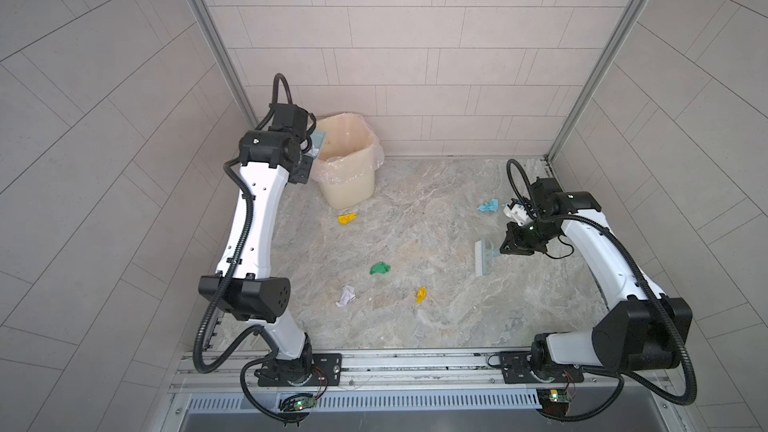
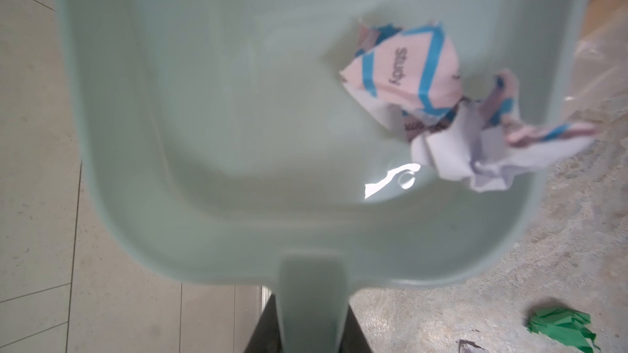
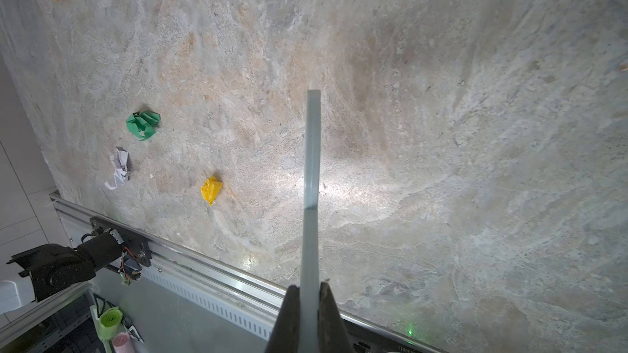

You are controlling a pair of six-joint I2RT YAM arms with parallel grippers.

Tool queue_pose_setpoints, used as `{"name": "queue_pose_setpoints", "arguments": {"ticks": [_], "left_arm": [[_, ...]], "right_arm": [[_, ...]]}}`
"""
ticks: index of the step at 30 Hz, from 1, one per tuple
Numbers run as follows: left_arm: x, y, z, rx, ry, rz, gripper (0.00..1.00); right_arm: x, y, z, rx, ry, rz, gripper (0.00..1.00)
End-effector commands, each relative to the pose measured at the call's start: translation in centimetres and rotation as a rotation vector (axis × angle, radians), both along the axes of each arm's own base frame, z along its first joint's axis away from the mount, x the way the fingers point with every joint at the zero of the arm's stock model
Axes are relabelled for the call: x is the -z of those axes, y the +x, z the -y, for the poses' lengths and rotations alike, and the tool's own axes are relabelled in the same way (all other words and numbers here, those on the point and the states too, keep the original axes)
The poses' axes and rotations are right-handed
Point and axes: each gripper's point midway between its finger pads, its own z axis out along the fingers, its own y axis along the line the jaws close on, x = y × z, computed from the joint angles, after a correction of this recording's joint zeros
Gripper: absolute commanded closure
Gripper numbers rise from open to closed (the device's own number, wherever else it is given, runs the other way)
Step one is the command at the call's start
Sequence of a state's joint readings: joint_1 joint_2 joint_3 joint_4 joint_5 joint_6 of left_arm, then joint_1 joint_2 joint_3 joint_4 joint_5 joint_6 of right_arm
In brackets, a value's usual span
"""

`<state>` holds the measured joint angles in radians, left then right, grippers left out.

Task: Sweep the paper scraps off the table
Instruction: 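Tip the dustpan over the bin with the left gripper to empty the paper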

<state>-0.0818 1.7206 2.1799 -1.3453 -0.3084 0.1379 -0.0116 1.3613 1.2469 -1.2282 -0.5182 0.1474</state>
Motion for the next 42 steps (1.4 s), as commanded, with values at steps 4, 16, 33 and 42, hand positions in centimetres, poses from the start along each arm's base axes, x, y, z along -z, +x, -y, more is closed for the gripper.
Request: {"name": "queue_pose_setpoints", "arguments": {"ticks": [4,16,33,42], "left_arm": [[-0.5,2.6,-0.9,-0.001,0.096,-0.002,1.00],[-0.1,7.1,0.3,0.069,0.581,-0.092,1.00],[-2.1,11.8,1.3,0.120,1.145,-0.141,1.00],[-2.8,11.9,2.0,0.158,1.205,-0.114,1.00]], "right_arm": [[-0.5,-0.7,0.2,-0.008,-0.015,-0.002,1.00],[-0.7,-0.9,0.0,-0.012,-0.024,-0.012,1.00],[-0.6,-1.4,-0.3,-0.029,-0.037,-0.014,1.00],[-0.5,-1.1,-0.6,-0.042,-0.032,-0.012,1.00]]}}
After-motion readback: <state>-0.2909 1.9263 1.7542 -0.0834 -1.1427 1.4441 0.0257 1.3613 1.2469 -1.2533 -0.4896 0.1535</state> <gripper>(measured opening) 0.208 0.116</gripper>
